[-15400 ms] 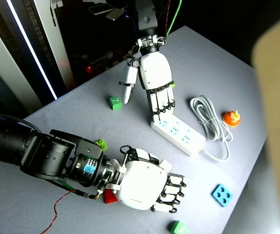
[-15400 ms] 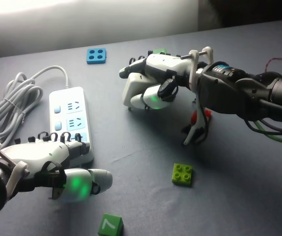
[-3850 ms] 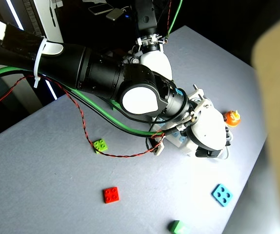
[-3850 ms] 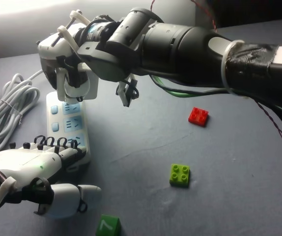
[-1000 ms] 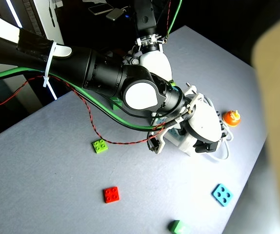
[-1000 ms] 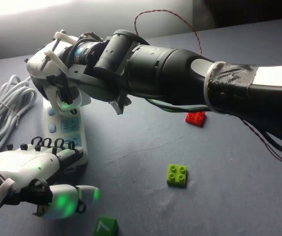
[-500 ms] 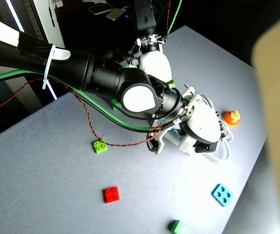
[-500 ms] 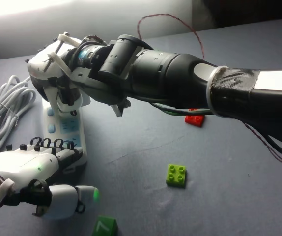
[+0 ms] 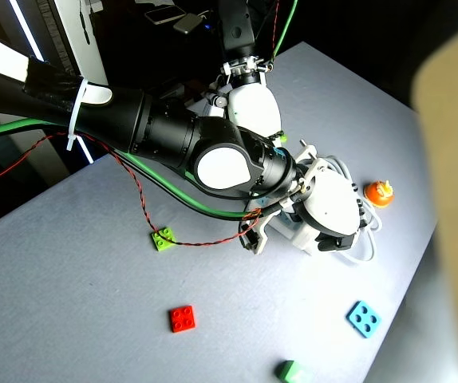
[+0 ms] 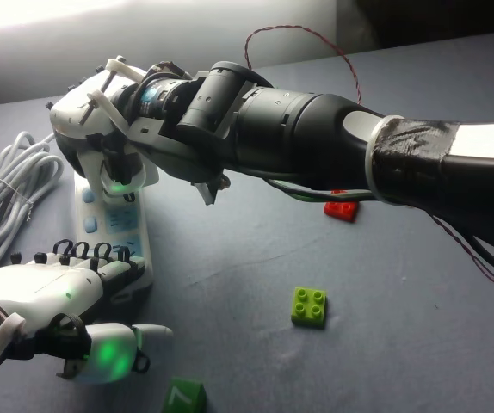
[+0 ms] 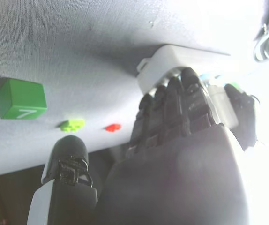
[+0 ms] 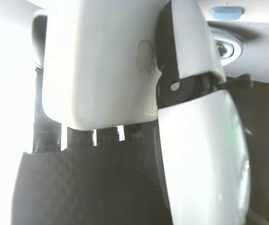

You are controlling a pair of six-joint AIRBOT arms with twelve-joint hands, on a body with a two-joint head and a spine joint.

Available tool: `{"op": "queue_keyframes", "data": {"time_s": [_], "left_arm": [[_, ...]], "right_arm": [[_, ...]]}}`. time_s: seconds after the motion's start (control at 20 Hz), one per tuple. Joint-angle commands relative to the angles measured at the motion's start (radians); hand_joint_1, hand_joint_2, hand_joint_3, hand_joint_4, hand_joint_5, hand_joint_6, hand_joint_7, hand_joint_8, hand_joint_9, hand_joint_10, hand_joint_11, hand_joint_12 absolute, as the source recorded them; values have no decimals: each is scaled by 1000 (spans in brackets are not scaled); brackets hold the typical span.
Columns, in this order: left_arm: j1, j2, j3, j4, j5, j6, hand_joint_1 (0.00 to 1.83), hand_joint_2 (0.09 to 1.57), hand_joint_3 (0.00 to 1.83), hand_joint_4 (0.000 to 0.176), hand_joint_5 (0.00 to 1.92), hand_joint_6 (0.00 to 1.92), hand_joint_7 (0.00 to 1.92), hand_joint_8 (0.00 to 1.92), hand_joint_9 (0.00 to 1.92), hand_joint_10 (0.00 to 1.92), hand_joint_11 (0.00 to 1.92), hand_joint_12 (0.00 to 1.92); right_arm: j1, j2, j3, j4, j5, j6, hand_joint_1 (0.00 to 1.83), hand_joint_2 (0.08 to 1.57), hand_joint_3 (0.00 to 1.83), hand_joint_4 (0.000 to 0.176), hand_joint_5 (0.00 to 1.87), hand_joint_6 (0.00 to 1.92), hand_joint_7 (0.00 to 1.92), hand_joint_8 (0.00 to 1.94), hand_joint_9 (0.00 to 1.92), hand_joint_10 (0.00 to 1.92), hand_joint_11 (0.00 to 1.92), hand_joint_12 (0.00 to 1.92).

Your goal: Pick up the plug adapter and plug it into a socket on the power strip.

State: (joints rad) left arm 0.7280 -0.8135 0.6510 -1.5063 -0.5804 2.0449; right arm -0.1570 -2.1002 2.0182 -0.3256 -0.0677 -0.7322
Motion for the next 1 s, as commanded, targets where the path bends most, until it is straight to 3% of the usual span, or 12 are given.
{"op": "queue_keyframes", "data": {"time_s": [0.0,0.1,0.2,0.3,0.5,0.55,0.6,0.65,0.7,0.8,0.95], "left_arm": [[31,-12,3,-121,36,-5,0,1278,0,0,119,1,169,0,151,1,0,356],[31,-12,3,-121,36,-5,0,1282,1,0,132,3,184,3,167,4,0,412],[32,-11,3,-121,36,-5,0,1284,0,0,112,1,152,1,137,3,0,328],[32,-11,3,-121,36,-6,0,1281,0,0,123,3,161,3,151,5,0,361],[33,-11,3,-121,36,-7,0,1280,0,0,126,1,175,3,168,5,0,374],[33,-11,3,-121,36,-7,0,1282,1,0,103,2,152,3,151,3,0,307],[34,-10,3,-121,36,-8,0,1283,0,0,108,4,150,2,150,2,0,313],[34,-10,3,-121,36,-8,0,1280,0,0,123,6,160,4,164,6,0,353],[35,-10,3,-121,36,-8,0,1280,0,0,101,3,138,3,144,3,0,301],[38,-9,2,-121,36,-8,0,1278,0,0,128,2,171,3,191,8,0,400],[45,-5,1,-122,36,-9,0,1276,0,0,111,0,141,0,154,1,0,351]], "right_arm": [[-16,-2,0,-9,61,-5,1370,1141,0,0,817,1046,970,1039,885,1326,711,1547],[-17,1,0,-9,65,-5,1375,1133,0,0,834,1011,985,1025,902,1303,738,1551],[-17,3,0,-9,67,-4,1369,1147,2,0,808,1058,953,1069,874,1343,707,1575],[-17,6,0,-9,71,-3,1232,1169,0,0,772,1167,990,1125,903,1020,640,1607],[-17,12,0,-9,76,-3,1156,1240,0,0,657,1411,849,1261,757,939,510,1594],[-17,13,0,-9,76,-3,1095,1240,0,0,729,1340,808,738,759,868,504,1570],[-18,14,0,-10,76,-3,1059,1242,0,0,734,1346,828,420,767,750,516,1515],[-19,15,0,-10,76,-3,1001,1166,0,0,601,697,838,232,773,617,494,1441],[-19,15,0,-10,76,-4,974,1125,0,0,651,347,852,127,777,519,462,1399],[-16,16,0,-10,78,-3,911,1081,0,0,745,89,851,27,777,338,422,1297],[-14,18,0,-10,78,-3,724,1057,0,0,603,0,681,0,680,73,282,1098]]}}
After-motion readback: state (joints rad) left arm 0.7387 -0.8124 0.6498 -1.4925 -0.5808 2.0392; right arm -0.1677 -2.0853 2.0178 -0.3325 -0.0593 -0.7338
